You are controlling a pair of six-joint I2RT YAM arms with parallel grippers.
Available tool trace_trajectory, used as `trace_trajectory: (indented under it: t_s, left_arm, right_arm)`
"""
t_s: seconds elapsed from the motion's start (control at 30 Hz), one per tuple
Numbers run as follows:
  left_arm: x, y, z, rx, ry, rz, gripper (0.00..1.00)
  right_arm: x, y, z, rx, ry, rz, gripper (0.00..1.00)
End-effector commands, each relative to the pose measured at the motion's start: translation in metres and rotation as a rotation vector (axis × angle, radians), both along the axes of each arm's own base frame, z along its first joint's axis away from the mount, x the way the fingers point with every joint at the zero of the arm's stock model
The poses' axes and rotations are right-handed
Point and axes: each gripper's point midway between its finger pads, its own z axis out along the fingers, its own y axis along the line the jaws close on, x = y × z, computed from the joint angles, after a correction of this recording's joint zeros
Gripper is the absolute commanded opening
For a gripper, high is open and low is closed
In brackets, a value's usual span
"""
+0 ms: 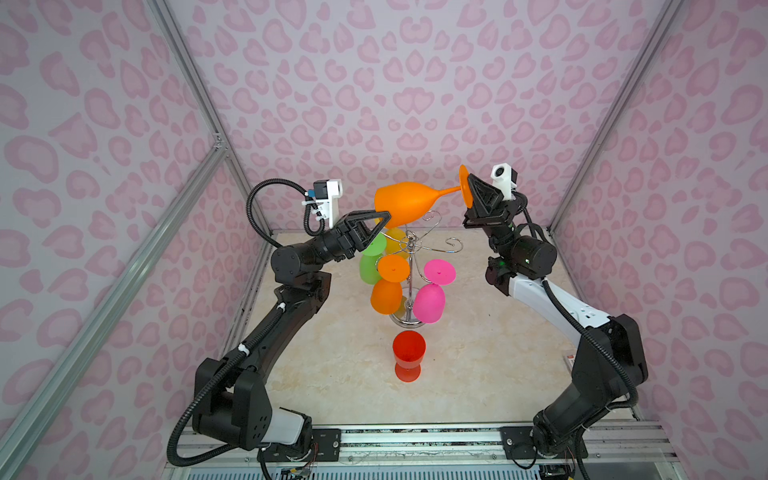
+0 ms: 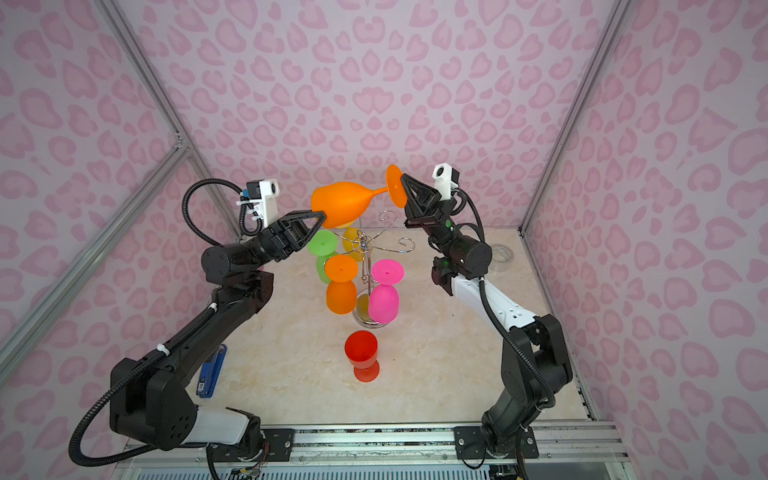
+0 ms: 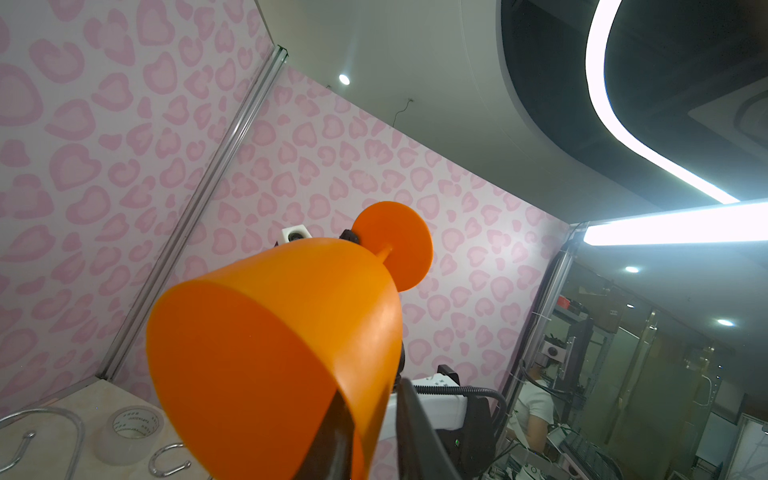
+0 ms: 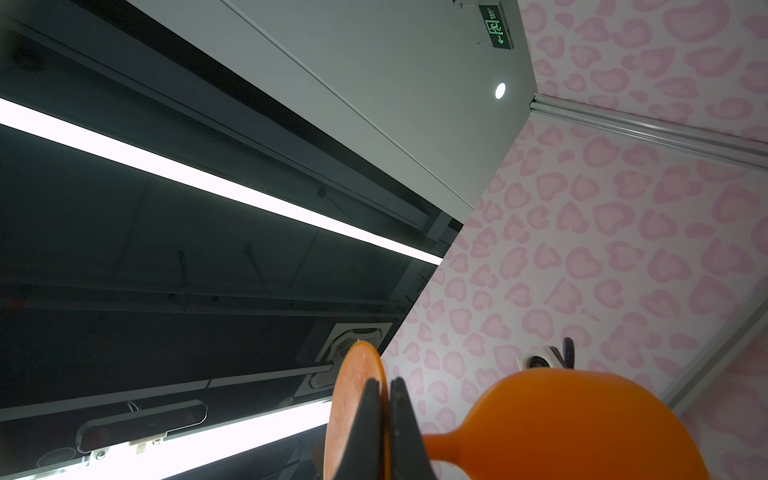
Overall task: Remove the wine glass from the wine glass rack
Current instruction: 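Open the right gripper off the base disc while the left holds the glass, then lower the orange glass toward the table while the right gripper draws back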
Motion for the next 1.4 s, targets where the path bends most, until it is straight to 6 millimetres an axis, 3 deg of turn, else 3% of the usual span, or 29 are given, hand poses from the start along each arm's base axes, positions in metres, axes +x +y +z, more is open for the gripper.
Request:
trace_trajectory:
  t_s: [0.0, 0.5, 0.77, 0.9, 1.07, 1.2, 1.37]
  left_arm:
    - [-0.013, 0.0, 0.005, -0.003, -0.054, -0.024, 0.17]
    - [-0.041, 0.001, 0.023, -0.015, -0.109, -0.055, 0.02]
    - [-0.07, -0.003, 0.034, 0.018, -0.181, -0.079, 0.02]
    - [-0.085, -0.016, 0.032, 0.1, -0.206, -0.095, 0.02]
    - [-0.097, -0.033, 0.015, 0.26, -0.235, -0.066, 0.01]
    - [-0.105, -0.044, -0.01, 0.443, -0.256, -0.016, 0.02]
    - [-0.114, -0.058, -0.043, 0.634, -0.278, -0.004, 0.02]
  right_arm:
    - [0.003, -0.003, -0.002, 0.01, -0.001, -0.003, 0.02]
    - [0.006, -0.026, 0.0, -0.004, -0.028, -0.08, 0.37]
    - [0.018, -0.051, -0.011, -0.053, -0.01, -0.185, 0.43]
    - [0.022, -0.06, -0.017, -0.152, -0.001, -0.271, 0.44]
    - [0.034, -0.08, -0.043, -0.353, 0.071, -0.438, 0.44]
    - [0.046, -0.11, -0.079, -0.62, 0.175, -0.656, 0.48]
    - [0.041, -0.156, -0.117, -1.015, 0.289, -0.97, 0.51]
